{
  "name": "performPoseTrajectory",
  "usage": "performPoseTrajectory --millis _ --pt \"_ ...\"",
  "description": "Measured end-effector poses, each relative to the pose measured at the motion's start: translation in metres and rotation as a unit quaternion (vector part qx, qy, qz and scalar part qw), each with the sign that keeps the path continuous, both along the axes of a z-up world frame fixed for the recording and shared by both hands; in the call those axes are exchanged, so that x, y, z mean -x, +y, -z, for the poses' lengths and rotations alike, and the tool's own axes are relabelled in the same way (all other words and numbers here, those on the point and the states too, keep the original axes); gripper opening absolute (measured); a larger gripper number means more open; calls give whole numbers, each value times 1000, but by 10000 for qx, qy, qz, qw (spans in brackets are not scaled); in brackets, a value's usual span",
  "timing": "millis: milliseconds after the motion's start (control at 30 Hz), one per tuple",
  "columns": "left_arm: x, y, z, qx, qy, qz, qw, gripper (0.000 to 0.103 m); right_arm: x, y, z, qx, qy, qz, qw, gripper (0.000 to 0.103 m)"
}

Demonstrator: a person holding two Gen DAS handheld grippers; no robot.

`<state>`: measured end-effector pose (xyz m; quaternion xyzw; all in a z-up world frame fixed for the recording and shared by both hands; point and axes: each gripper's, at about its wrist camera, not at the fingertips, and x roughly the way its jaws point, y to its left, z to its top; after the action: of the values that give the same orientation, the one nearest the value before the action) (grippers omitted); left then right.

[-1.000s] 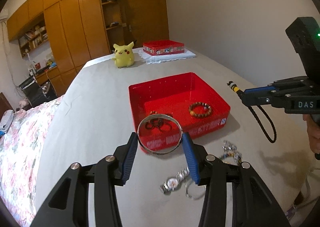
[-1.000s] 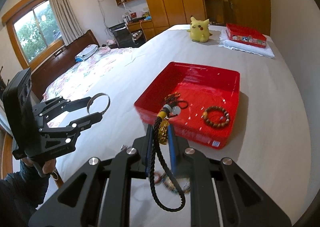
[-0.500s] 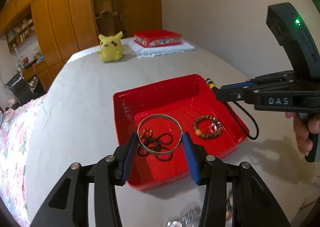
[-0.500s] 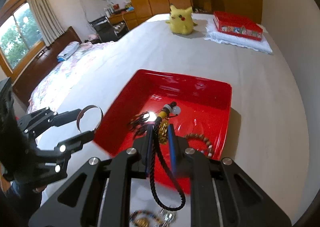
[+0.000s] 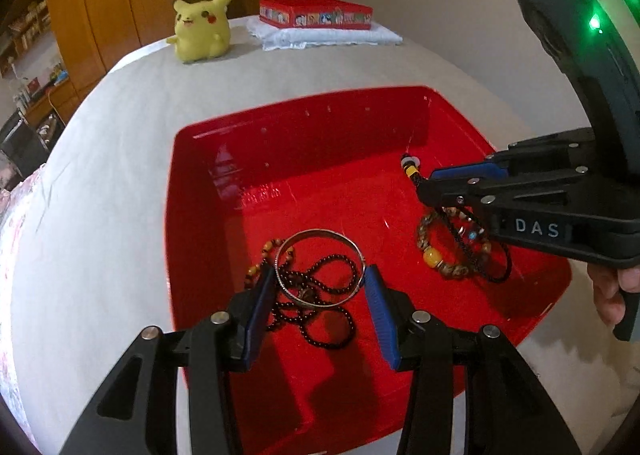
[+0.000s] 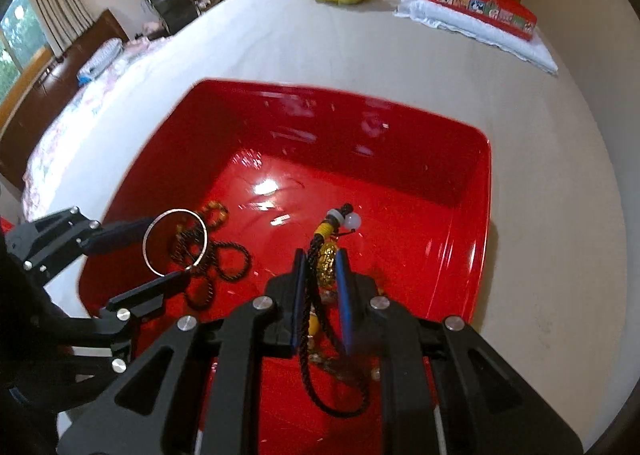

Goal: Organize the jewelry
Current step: 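Carry the bangle and keychain into the red tray and open both tools, then grasp the open silver bangle with the left tool while the right tool grasps the silver chain pendant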

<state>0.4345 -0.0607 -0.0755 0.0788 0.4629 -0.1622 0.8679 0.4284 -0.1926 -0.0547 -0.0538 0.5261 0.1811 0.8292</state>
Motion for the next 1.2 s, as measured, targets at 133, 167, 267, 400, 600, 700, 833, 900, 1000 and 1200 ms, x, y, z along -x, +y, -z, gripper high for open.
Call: performPoseTrajectory --millis 133,167,267,400,600,700,833,900,1000,1200 --pt "-2 2 5 -51 67 -16 10000 47 -2 -1 10 130 100 -22 9999 15" --pt "-2 3 6 -59 64 -35 10000 47 -2 -1 12 140 124 -26 9998 16" --pt "-1 4 6 -61 70 -55 9999 51 -1 -2 11 147 107 -13 9998 17" --pt "2 5 7 -85 34 -67 9999 53 3 -4 7 87 85 19 9999 18" --pt "21 17 -12 -33 -199 -115 9997 53 24 -17 -14 -194 -88 72 9997 19" --pt "46 27 -29 -19 -418 -96 9991 54 49 -25 -32 -362 -281 36 9989 19" --pt "90 42 -49 63 -706 -72 9975 61 94 -37 -52 -637 -500 -40 9967 23" --pt "112 47 -55 83 -791 -10 9968 62 122 -42 -58 -740 -589 -92 9955 24" --pt "154 50 -59 67 -932 159 9955 66 157 -49 -59 -854 -634 -118 9943 26" --pt "213 39 -47 8 -959 439 9944 70 209 -59 -47 -1020 -600 -5 9930 36"
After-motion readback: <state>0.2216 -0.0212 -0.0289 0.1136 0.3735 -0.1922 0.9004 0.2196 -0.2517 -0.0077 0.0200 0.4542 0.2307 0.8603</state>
